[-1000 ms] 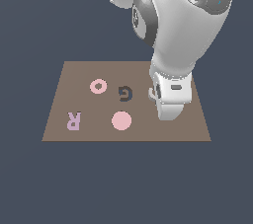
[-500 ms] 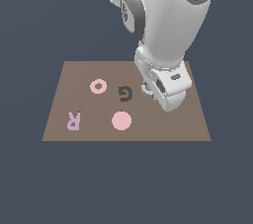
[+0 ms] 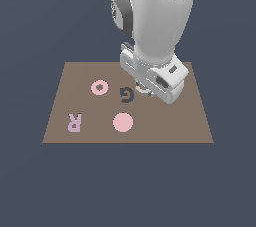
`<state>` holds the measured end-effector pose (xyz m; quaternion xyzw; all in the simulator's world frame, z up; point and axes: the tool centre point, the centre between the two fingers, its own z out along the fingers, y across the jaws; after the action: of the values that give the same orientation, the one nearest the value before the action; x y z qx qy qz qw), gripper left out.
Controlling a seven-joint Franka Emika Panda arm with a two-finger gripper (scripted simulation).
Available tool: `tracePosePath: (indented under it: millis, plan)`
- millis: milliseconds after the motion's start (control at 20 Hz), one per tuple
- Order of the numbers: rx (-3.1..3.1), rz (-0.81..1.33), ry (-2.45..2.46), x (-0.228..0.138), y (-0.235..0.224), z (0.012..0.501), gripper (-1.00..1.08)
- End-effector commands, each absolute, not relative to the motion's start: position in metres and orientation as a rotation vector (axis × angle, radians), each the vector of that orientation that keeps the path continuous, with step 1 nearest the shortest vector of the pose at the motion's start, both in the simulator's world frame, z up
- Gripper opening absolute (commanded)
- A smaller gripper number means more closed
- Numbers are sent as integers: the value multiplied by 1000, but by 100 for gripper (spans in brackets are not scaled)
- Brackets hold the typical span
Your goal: Insert a designated object into the corresponding slot on a board.
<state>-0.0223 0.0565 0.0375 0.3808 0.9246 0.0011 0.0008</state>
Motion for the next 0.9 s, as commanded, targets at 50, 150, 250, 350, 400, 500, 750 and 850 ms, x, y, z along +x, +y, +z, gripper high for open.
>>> tracePosePath:
  millis: [50,150,250,350,400,500,750,850]
  plan:
    - [1007,3,2974,-23,47,38,-100]
    - [901,3,3007,-24,42,38,-100]
    - [794,3,3037,-23,37,39,-100]
    - [687,3,3063,-22,32,39,-100]
    - [633,3,3075,-22,29,39,-100]
    - [530,3,3094,-21,25,39,-100]
    - [305,2,3125,-17,15,40,-100]
    - [229,2,3131,-15,11,40,-100]
